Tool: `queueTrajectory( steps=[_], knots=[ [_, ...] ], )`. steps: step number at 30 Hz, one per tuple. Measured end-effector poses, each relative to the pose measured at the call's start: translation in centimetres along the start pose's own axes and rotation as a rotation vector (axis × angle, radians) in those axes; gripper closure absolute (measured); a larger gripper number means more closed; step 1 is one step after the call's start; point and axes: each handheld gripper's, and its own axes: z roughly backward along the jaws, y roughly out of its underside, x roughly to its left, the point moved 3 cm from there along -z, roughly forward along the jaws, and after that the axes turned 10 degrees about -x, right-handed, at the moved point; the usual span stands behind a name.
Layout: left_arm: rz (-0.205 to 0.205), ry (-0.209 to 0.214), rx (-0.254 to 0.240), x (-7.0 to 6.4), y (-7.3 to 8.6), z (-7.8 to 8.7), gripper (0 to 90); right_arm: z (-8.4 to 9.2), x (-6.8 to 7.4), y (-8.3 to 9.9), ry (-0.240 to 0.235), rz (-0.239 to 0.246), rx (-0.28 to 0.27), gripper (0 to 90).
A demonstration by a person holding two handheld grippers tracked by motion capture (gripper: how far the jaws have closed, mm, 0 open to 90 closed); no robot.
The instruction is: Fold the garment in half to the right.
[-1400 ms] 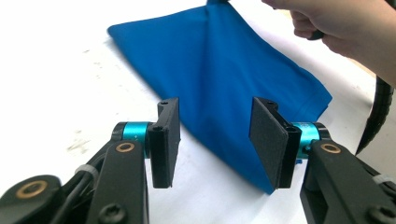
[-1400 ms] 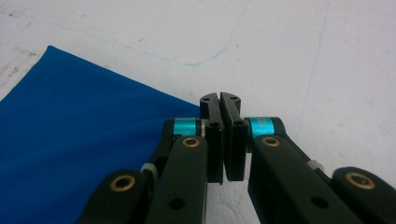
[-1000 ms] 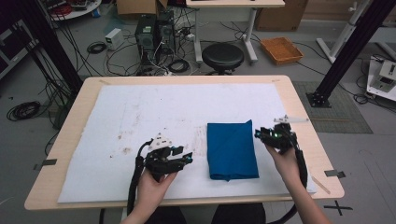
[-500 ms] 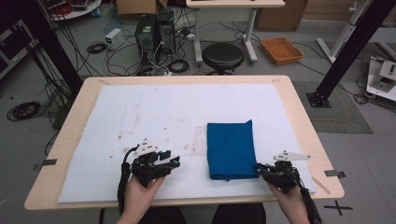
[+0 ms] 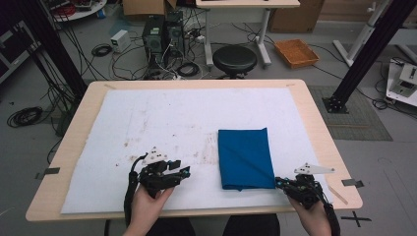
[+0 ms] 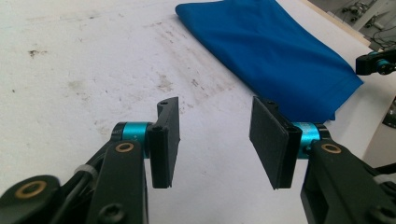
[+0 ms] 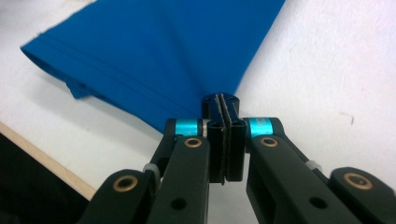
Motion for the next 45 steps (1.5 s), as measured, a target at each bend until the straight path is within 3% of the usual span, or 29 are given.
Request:
queueTrajectory(
  steps=[4,12,18,24,31,45],
  knots=[
    [0.001,0.002,0.002,0.0,0.0,0.0,52.8,0.1,0.0,0.1,0.008,0.014,-0.003,86.1],
    [-0.047,0.008,-0.047,1.4,-1.6,0.7,48.9,0.3,-1.0,-3.1,0.024,0.103,-0.153,61.1],
    [-0.103,-0.065,-0.113,3.5,-3.1,2.0,46.6,-0.5,-3.1,-6.1,0.066,0.081,-0.218,49.2],
    [-0.164,-0.166,-0.145,6.2,-3.7,3.4,44.0,-1.7,-4.5,-8.4,0.104,0.042,-0.268,44.7],
    [-0.226,-0.247,-0.177,8.6,-3.6,4.7,39.5,-2.7,-4.9,-7.6,0.120,0.057,-0.260,41.6],
    [-0.223,-0.293,-0.207,10.3,-2.7,5.7,38.0,-2.5,-5.8,-7.2,0.144,0.070,-0.275,40.2]
  ],
)
